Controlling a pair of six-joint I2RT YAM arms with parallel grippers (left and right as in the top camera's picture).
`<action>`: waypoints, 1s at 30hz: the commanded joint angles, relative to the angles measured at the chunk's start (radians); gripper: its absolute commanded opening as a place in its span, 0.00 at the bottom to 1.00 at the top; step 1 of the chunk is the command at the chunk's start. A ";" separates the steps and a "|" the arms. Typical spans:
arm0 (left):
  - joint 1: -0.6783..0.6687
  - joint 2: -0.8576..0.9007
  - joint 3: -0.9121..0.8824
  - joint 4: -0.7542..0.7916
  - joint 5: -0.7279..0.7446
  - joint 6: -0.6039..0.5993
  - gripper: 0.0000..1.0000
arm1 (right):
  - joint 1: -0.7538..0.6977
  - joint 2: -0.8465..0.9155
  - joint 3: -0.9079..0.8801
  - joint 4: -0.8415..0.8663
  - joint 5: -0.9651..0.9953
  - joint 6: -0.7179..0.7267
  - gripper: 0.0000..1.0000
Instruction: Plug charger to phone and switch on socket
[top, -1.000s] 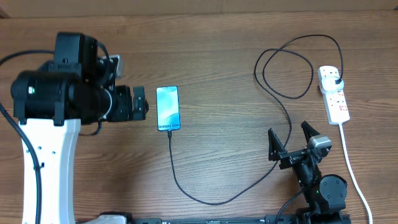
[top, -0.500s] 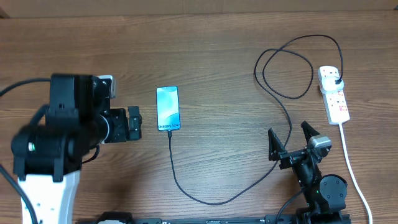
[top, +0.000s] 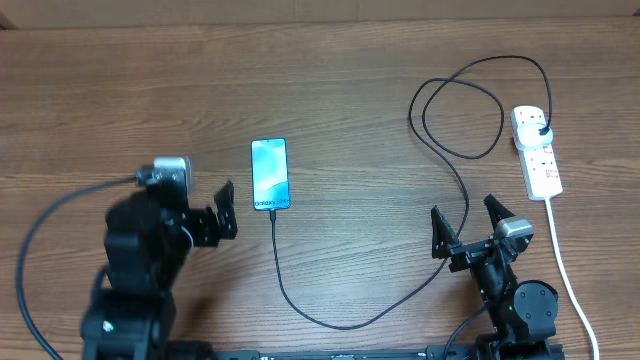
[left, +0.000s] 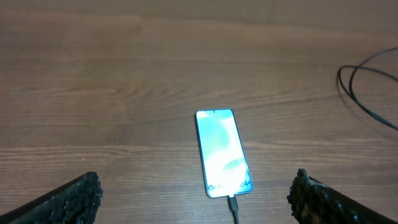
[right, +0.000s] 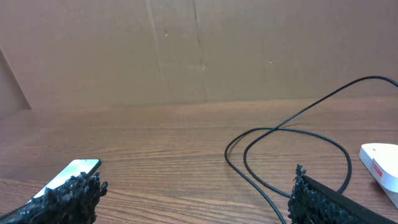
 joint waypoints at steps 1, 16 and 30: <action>-0.004 -0.116 -0.164 0.111 0.009 0.018 1.00 | 0.005 -0.012 -0.011 0.004 0.006 0.000 1.00; -0.004 -0.481 -0.625 0.481 0.016 0.040 1.00 | 0.005 -0.012 -0.011 0.004 0.006 0.000 1.00; -0.004 -0.682 -0.742 0.536 0.016 0.132 1.00 | 0.005 -0.012 -0.011 0.004 0.006 0.000 1.00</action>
